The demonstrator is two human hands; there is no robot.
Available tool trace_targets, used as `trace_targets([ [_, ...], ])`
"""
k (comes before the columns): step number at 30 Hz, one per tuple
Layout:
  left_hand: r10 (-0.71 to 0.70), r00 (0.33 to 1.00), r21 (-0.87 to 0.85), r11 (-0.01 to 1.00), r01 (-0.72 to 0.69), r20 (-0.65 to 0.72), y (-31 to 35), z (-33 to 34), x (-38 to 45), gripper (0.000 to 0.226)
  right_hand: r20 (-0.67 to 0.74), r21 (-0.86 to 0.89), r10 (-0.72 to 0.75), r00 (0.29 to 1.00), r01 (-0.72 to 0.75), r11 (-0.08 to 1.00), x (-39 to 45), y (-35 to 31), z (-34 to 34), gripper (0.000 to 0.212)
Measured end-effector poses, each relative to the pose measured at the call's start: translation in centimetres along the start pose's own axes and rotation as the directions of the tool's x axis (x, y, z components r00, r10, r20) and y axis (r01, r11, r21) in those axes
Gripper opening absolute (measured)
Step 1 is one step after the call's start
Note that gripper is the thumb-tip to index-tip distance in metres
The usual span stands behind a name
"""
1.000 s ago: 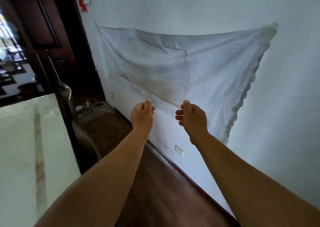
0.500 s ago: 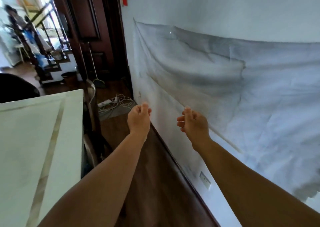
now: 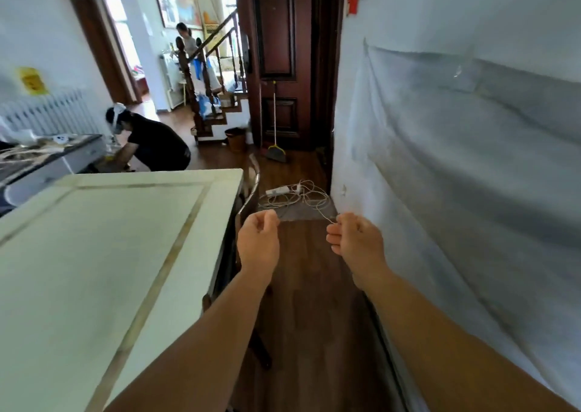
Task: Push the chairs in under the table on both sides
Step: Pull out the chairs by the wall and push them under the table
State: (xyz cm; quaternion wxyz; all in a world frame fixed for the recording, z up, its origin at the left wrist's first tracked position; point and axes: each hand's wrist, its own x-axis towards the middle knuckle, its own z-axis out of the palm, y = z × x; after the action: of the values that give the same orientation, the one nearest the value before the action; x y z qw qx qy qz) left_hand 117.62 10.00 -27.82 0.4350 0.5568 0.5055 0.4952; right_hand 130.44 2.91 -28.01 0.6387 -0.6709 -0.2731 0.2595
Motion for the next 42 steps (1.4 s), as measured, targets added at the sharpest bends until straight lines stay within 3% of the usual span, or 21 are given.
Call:
trace_targets([
  [2,-0.026,0.996,0.047,0.998,0.03,-0.088,-0.6,0.8,2.6,0.02,0.066,-0.01,0.015,0.998,-0.014,1.0,3.3,0.8,1.4,0.029],
  [9,-0.176,0.926,0.163,0.957,0.24,-0.334,-1.5,3.3,10.7,0.047,0.333,-0.091,0.096,0.938,-0.07,0.993,14.8,0.9,6.7,0.021],
  [17,-0.365,0.899,0.342,0.835,0.431,-0.242,-5.6,4.2,17.3,0.075,0.461,-0.215,0.175,0.87,-0.082,0.973,23.0,2.0,15.0,0.025],
  [20,-0.458,0.878,0.44,0.765,0.47,-0.141,-6.7,4.3,19.9,0.065,0.483,-0.261,0.228,0.846,-0.11,0.959,25.4,2.6,18.1,0.036],
  [24,-0.504,0.864,0.645,0.653,0.397,-0.021,-8.1,4.1,23.4,0.033,0.527,-0.385,0.339,0.78,-0.136,0.913,28.0,4.0,22.0,0.058],
  [30,-0.521,0.839,0.763,0.603,0.232,0.157,-9.8,4.0,26.2,0.019,0.525,-0.472,0.449,0.723,-0.192,0.86,30.6,5.2,27.2,0.067],
  [37,-0.488,0.848,0.788,0.597,0.152,0.207,-10.6,3.9,26.7,0.018,0.462,-0.503,0.546,0.699,-0.3,0.811,31.7,7.1,30.3,0.071],
  [42,-0.454,0.859,0.78,0.616,0.109,0.238,-10.3,4.0,26.5,0.023,0.46,-0.544,0.521,0.719,-0.235,0.805,32.3,6.7,30.5,0.068],
])
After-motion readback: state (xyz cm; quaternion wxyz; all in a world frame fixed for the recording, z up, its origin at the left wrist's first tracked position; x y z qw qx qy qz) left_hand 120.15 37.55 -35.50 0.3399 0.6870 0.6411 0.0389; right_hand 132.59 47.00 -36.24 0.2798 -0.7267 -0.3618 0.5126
